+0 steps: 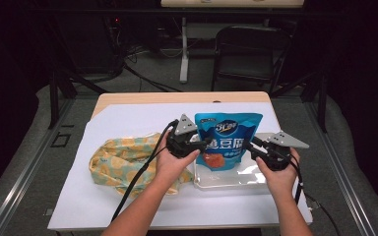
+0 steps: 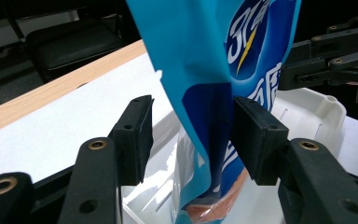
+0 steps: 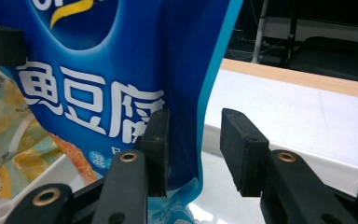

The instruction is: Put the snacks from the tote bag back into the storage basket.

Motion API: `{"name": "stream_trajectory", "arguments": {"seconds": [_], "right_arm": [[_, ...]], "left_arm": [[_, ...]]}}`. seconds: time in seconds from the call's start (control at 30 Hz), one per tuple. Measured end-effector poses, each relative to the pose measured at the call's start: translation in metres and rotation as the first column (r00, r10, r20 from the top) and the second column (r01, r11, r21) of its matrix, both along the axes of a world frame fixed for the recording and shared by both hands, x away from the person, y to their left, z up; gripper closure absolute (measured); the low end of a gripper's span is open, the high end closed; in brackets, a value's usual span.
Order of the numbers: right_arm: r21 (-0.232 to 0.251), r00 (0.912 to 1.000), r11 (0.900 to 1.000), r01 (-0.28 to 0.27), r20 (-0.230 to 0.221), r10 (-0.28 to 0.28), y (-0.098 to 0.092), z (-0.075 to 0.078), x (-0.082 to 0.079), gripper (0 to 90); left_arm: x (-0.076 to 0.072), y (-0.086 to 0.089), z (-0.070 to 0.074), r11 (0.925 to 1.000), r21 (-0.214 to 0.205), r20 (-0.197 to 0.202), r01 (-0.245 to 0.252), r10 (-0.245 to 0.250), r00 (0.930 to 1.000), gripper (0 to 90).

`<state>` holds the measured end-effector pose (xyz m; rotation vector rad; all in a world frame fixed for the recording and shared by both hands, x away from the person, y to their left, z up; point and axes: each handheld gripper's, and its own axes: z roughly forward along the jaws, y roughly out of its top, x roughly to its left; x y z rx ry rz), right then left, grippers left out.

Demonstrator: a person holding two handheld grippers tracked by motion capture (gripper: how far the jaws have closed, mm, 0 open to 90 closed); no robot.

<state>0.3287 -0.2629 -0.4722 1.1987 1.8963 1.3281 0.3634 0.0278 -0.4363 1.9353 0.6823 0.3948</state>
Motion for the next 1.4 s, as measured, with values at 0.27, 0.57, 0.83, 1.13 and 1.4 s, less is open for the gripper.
{"name": "stream_trajectory", "arguments": {"seconds": [0.27, 0.57, 0.83, 1.13, 1.4], "right_arm": [[0.020, 0.9999, 0.9998, -0.006, 0.014, 0.006, 0.003, 0.017, -0.009, 65.3], [0.028, 0.9999, 0.9996, 0.003, 0.012, -0.003, 0.001, 0.031, -0.014, 64.5], [0.047, 0.9994, 0.9988, 0.011, 0.032, -0.012, -0.006, 0.039, -0.019, 64.8], [0.049, 0.9988, 0.9988, 0.002, 0.048, -0.004, -0.010, 0.053, -0.026, 65.1], [0.045, 0.9978, 0.9987, -0.022, 0.063, 0.019, -0.005, 0.065, -0.035, 65.4]], "left_arm": [[-0.005, 0.005, 0.007, 0.9997, -0.024, 0.000, -0.004, 0.004, 1.0000, 49.6], [-0.007, 0.012, 0.014, 0.9992, -0.038, 0.006, -0.016, 0.016, 0.9998, 49.5], [-0.010, 0.017, 0.018, 0.9990, -0.041, 0.020, -0.019, 0.020, 0.9996, 49.5], [-0.016, 0.023, 0.024, 0.9989, -0.041, 0.024, -0.022, 0.023, 0.9995, 49.5], [-0.020, 0.030, 0.029, 0.9989, -0.037, 0.031, -0.029, 0.030, 0.9991, 49.5]]}}
